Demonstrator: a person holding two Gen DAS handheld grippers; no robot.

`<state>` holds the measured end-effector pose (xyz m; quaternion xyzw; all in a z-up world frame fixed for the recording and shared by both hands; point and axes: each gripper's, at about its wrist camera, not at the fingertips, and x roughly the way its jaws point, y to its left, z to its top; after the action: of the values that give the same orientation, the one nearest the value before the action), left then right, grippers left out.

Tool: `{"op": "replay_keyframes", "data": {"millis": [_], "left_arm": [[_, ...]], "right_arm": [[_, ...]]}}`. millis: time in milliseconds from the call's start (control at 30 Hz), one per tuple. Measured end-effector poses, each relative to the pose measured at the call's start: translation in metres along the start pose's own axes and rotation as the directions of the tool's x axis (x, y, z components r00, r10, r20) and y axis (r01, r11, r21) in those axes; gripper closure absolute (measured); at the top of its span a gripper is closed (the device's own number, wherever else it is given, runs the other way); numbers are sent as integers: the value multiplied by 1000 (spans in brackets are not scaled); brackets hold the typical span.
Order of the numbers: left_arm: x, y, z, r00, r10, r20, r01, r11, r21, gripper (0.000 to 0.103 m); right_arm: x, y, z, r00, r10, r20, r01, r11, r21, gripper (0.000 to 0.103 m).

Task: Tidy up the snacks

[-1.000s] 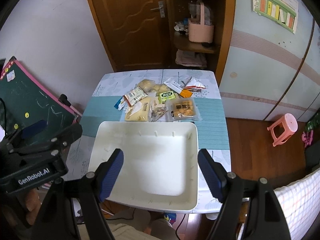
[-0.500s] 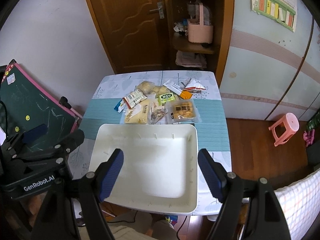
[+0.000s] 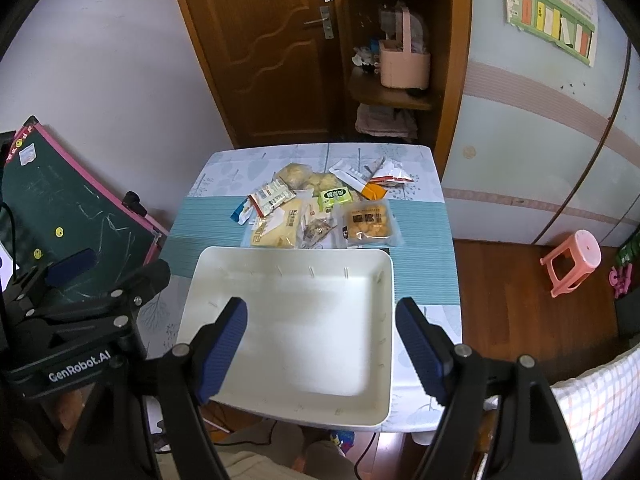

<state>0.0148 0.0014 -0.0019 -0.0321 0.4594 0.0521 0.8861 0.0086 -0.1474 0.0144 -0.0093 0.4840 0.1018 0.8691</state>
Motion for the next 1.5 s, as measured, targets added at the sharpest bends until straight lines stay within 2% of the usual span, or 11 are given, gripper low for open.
{"op": "replay_keyframes", "data": {"millis": [333,533,700,967,1100,1300,1467,1500], "left_arm": [[-1,-3,-9,1000,17,15,-17,1000,-11,2],[-4,-8,-8,998,57,39,-57,998,7,2],[6,-9,7,997,73,33,-74,997,27,2],[33,7,44,999,30,17,-31,998,51,2],[56,28,73,999,35,19,-35,998,50,2],[105,59,119,999,44,11,-44,998,44,2],[174,65,147,999,16,-51,-9,990,141,2],[194,61,151,997,-5,-82,19,985,174,2]], "right_arm": [[-9,-10,-4,999,24,25,-23,1000,-18,26],[-7,-12,0,999,37,35,-36,999,-30,26],[-2,-12,6,999,40,37,-39,999,-33,26],[19,-14,36,999,25,29,-24,1000,-8,26],[38,-22,57,1000,14,11,-14,1000,11,26],[87,-45,94,998,-5,-57,8,998,54,26],[151,-68,119,986,21,-167,-6,996,90,26],[162,-72,122,983,26,-184,-8,995,98,26]]}}
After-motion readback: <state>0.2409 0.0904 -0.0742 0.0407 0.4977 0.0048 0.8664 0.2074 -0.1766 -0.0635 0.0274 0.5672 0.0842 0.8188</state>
